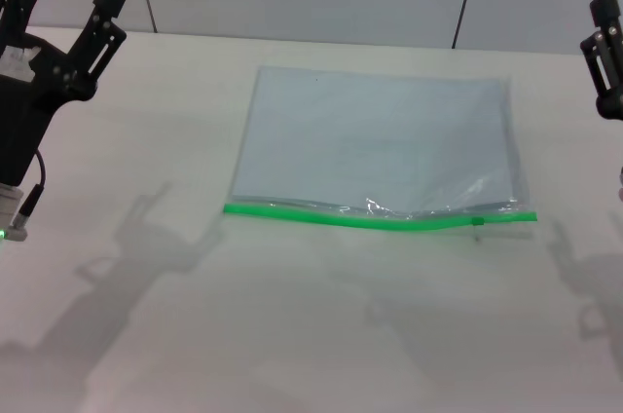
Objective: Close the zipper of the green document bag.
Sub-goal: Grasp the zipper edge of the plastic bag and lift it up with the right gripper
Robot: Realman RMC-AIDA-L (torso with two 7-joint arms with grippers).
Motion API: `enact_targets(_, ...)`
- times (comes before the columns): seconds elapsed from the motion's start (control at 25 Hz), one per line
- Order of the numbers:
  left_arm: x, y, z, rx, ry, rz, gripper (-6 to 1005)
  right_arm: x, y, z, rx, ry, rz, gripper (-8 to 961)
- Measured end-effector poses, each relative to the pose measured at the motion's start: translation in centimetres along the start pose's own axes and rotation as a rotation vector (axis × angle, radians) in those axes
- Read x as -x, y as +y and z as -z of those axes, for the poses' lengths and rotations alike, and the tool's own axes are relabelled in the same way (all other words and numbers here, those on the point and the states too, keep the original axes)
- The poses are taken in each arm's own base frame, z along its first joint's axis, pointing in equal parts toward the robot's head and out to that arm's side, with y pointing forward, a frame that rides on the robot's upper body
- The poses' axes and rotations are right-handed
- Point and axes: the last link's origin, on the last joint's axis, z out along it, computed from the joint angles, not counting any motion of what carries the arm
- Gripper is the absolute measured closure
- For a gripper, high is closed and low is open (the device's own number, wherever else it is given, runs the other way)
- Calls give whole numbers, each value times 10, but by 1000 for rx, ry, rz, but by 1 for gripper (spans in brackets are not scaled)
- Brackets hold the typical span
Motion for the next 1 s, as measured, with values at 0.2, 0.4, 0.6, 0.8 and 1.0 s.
enact_targets(0.2, 0, 0, 0, 0, 0, 0, 145, 0, 0, 0, 0, 0, 0, 234)
enact_targets(0.4, 0, 0, 0, 0, 0, 0, 146, 0, 0, 0, 0, 0, 1, 244)
enact_targets(0.6, 0, 0, 0, 0, 0, 0, 146, -2, -1, -1, 0, 8, 13, 254)
enact_targets(0.8, 0, 0, 0, 0, -1, 0, 147, -8, -8, -2, 22, 43, 65, 264)
enact_targets(1.0, 0, -1, 1, -2, -2, -4, 147, -20, -14, 3, 42, 121, 241, 274)
